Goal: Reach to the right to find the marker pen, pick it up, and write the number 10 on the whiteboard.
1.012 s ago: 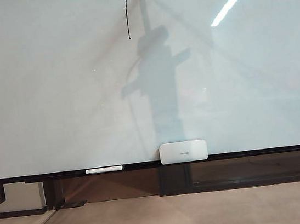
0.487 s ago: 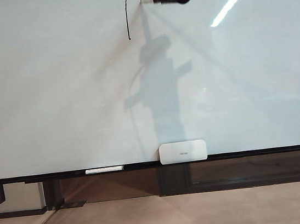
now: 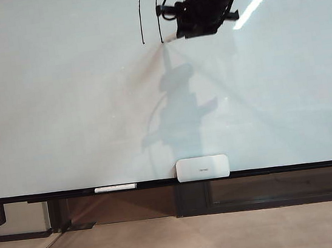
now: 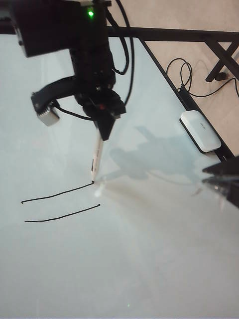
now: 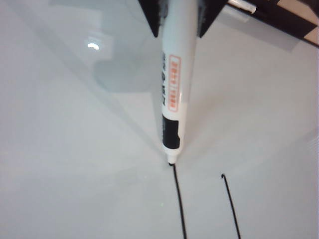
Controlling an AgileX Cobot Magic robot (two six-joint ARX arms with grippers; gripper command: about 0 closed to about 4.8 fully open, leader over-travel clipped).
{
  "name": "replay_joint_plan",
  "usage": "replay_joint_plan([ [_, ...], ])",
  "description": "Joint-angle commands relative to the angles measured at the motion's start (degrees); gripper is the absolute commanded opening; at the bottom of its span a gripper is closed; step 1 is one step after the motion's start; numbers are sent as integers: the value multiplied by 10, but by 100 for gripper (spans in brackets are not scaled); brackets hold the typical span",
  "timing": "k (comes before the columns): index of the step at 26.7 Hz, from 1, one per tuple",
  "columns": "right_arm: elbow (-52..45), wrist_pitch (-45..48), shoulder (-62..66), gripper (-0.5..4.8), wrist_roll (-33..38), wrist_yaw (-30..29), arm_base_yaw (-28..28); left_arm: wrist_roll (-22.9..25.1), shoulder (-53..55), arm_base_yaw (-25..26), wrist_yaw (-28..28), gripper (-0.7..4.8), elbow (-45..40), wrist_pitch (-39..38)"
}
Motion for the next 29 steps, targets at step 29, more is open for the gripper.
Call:
replay_joint_plan([
  [29,112,44,0,-2,-26,18,9,-2,1,1,65,-6,3,15],
])
